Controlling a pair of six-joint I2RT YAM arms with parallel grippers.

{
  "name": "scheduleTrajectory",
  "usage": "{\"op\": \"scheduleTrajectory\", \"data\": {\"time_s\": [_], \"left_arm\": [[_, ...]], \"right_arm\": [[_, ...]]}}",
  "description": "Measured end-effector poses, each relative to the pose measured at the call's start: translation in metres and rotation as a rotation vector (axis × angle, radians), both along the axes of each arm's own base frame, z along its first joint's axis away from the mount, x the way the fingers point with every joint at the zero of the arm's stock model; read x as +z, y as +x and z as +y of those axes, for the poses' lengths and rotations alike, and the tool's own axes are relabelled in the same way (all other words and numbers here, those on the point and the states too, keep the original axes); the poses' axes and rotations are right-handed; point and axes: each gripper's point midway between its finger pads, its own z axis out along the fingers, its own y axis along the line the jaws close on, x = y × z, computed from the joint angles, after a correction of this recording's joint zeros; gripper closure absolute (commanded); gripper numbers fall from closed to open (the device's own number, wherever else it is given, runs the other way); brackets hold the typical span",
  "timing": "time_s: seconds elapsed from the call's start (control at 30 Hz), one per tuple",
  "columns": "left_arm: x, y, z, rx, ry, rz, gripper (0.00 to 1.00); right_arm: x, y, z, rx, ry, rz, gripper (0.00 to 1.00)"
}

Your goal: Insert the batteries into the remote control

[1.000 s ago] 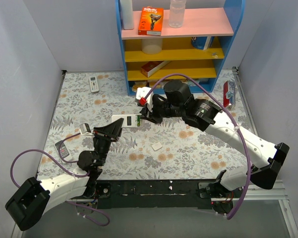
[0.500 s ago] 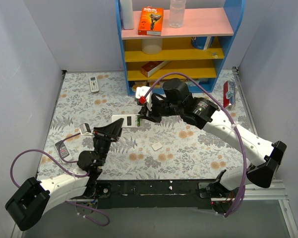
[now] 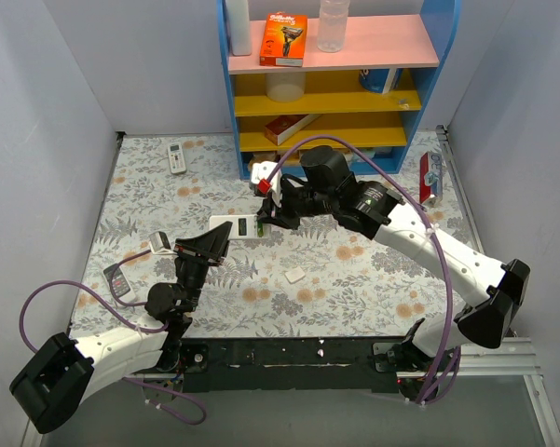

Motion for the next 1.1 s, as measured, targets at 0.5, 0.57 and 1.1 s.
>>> {"op": "scheduleTrajectory", "data": {"time_s": [0.5, 0.57, 1.1], "left_arm": [[-0.003, 0.002, 0.0, 0.012, 0.013, 0.007, 1.0], [-0.007, 0.004, -0.001, 0.014, 0.028, 0.018, 1.0], [-0.012, 0.005, -0.004, 0.012, 0.05, 0.025, 1.0]], "right_arm": [[-0.005, 0.003, 0.001, -0.004, 0.028, 0.006, 0.87], [-0.011, 0.004, -0.002, -0.014, 0.032, 0.015, 0.87], [-0.03, -0.005, -0.016, -0.111, 0.125, 0.104, 0.91]]}}
